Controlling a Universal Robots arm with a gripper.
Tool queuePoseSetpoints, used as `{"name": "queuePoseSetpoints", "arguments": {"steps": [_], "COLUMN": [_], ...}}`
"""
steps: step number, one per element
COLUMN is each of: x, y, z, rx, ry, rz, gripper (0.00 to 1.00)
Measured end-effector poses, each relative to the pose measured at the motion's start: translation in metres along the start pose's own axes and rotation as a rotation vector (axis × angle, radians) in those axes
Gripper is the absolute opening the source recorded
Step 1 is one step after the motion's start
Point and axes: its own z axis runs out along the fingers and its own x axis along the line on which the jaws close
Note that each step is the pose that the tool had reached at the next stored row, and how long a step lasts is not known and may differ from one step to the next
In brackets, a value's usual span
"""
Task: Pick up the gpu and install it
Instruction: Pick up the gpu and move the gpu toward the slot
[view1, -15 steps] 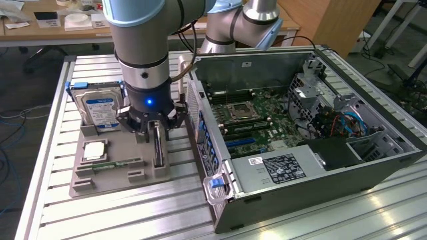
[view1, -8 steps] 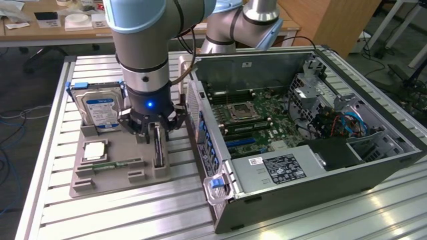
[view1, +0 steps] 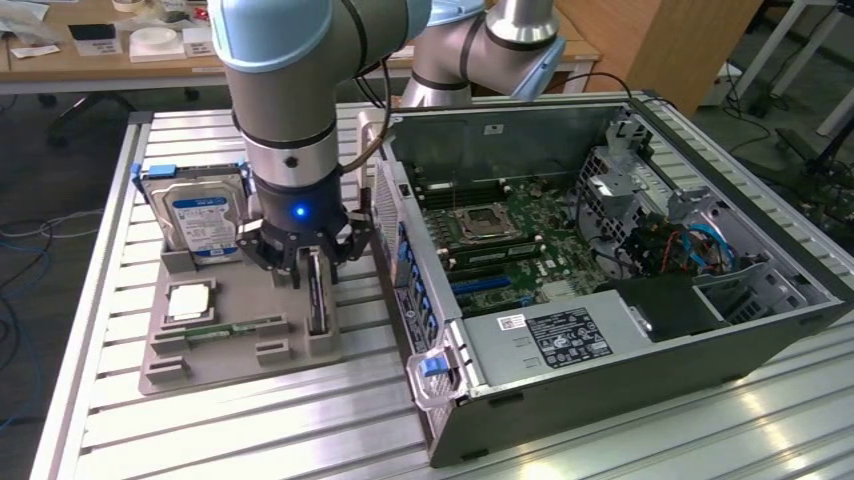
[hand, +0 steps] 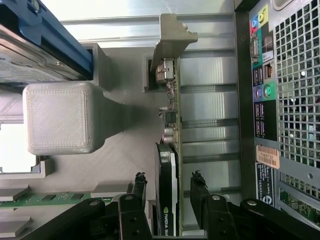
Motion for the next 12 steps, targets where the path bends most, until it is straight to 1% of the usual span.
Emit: {"name": "queuePoseSetpoints", "arguments": {"steps": [5,8,12], "x": [0.0004,0.0006,0.0006], "y": [0.0051,0.0062,0.0066], "z": [0.0021,0.0061,0.0065], "rx": [-0.0001,0.0000,0.0000], "ry": [-0.0001,0.0000,0.0001], "rz": [0.000,0.000,0.000], "gripper": [0.49,0.49,0.49]}}
